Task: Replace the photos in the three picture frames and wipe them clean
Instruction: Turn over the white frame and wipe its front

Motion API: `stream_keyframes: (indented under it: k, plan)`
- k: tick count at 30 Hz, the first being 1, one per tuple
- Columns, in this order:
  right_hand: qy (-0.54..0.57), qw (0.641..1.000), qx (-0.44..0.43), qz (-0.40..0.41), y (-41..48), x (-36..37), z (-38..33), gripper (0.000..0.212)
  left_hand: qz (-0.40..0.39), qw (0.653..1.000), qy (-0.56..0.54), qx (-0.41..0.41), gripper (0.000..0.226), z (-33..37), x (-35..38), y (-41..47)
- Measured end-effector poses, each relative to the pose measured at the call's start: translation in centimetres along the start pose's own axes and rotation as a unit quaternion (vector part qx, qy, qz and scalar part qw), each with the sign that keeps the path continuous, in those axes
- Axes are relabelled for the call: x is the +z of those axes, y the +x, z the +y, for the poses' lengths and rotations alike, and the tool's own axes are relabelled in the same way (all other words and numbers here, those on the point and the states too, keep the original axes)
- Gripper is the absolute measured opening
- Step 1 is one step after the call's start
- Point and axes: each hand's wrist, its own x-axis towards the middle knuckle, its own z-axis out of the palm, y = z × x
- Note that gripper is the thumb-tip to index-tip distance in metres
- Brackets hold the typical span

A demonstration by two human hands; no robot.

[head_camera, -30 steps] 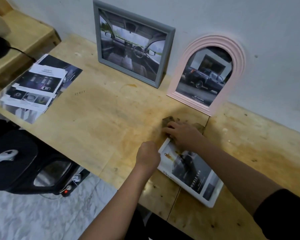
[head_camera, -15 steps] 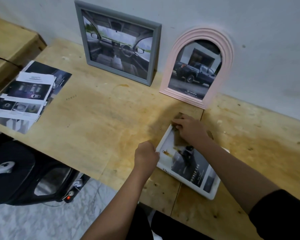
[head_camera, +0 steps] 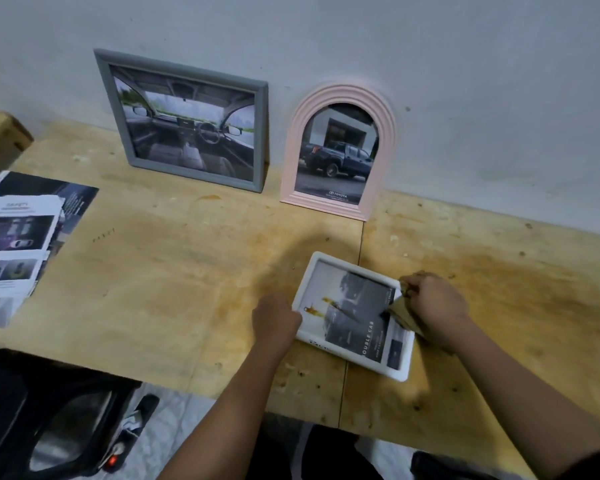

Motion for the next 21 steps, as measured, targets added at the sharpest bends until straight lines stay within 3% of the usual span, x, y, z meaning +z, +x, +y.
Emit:
stream_keyframes:
  k: [4,8,11,14,21]
  plan:
    - [0.099,0.992,0.048,0.059,-3.4,2.1,-0.3,0.032,-0.008,1.000,0.013,0.005,0.014,0.1,0.0,0.2]
    - [0.136,0.986,0.067,0.073,-7.1,3.7,-1.2,0.027,-0.011,0.999,0.024,0.021,0.024,-0.2,0.0,0.4]
    - [0.125,0.987,0.079,0.065,-10.6,4.8,-2.1,0.029,-0.014,0.998,0.037,0.042,0.016,-0.1,-0.3,0.2]
    - [0.118,0.987,0.094,0.055,-12.5,5.9,-2.4,0.030,-0.030,0.998,0.026,0.044,0.029,-0.1,-0.5,-0.5]
    - [0.163,0.981,0.049,0.088,-7.9,5.0,0.1,0.040,-0.214,0.967,-0.127,-0.053,0.026,-1.7,0.5,-6.4]
